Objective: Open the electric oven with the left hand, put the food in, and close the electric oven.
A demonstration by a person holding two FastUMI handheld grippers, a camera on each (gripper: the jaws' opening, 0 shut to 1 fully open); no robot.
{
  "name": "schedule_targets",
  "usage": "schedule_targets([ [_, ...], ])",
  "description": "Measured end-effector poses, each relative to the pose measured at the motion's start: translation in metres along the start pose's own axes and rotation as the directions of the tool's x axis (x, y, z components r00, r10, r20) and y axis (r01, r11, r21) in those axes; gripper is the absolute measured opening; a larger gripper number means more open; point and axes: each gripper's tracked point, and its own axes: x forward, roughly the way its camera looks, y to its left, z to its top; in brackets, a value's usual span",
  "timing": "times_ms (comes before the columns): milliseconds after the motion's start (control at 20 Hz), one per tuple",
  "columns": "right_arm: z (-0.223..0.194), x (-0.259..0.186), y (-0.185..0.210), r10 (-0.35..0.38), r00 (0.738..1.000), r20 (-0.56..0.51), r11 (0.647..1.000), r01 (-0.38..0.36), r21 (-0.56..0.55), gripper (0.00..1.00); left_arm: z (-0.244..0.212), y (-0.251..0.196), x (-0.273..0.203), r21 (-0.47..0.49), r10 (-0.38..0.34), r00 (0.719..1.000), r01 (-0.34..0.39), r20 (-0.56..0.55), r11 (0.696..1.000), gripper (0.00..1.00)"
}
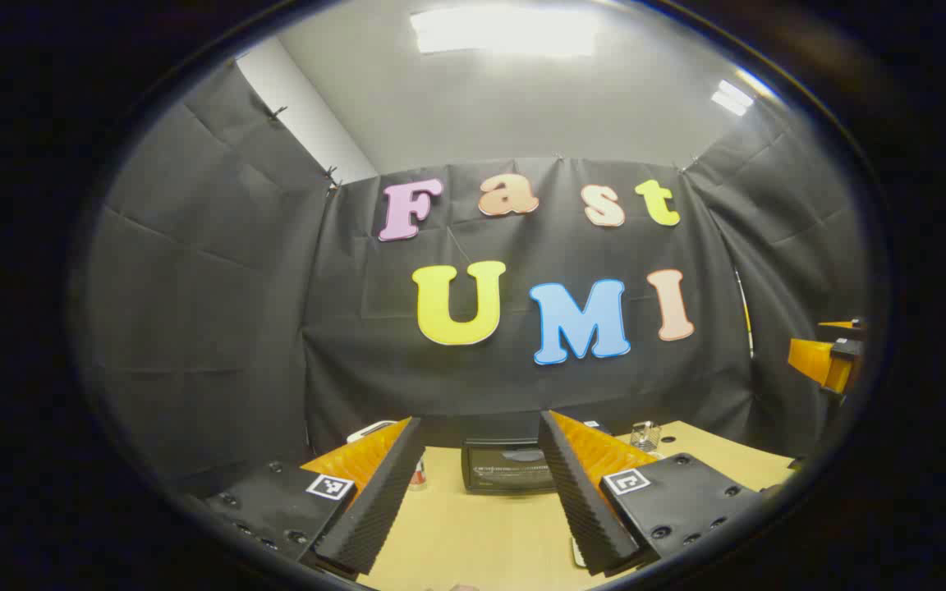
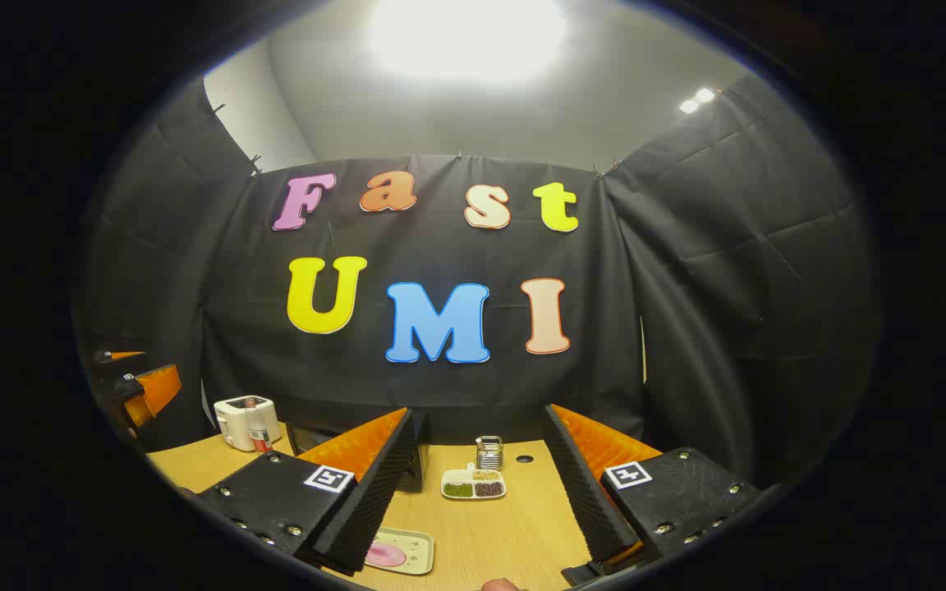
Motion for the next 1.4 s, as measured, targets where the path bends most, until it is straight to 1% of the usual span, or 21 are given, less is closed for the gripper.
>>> schedule_targets([
  [550, -0.01, 0.018, -0.006, 0.026, 0.999, -0.019, 1.0, -0.026, 0.001, 0.95, -0.001, -0.016, 0.012, 0.009, 0.001, 1.0, -0.001, 0.001, 1.0, 0.99],
  [1000, -0.012, 0.026, -0.014, 0.041, 0.999, -0.006, 0.999, -0.041, -0.003, 0.95, -0.003, -0.03, 0.02, 0.011, 0.003, 1.0, -0.003, 0.004, 1.0, 0.99],
  [1200, -0.019, 0.029, -0.016, 0.076, 0.997, -0.011, 0.997, -0.076, 0.001, 0.96, -0.005, -0.039, 0.038, -0.012, 0.011, 1.0, -0.011, 0.01, 1.0, 0.99],
  [1400, -0.024, 0.035, -0.02, 0.073, 0.997, -0.02, 0.997, -0.073, 0.008, 0.95, -0.017, -0.044, 0.071, -0.024, 0.008, 1.0, -0.008, -0.005, 1.0, 0.99],
])
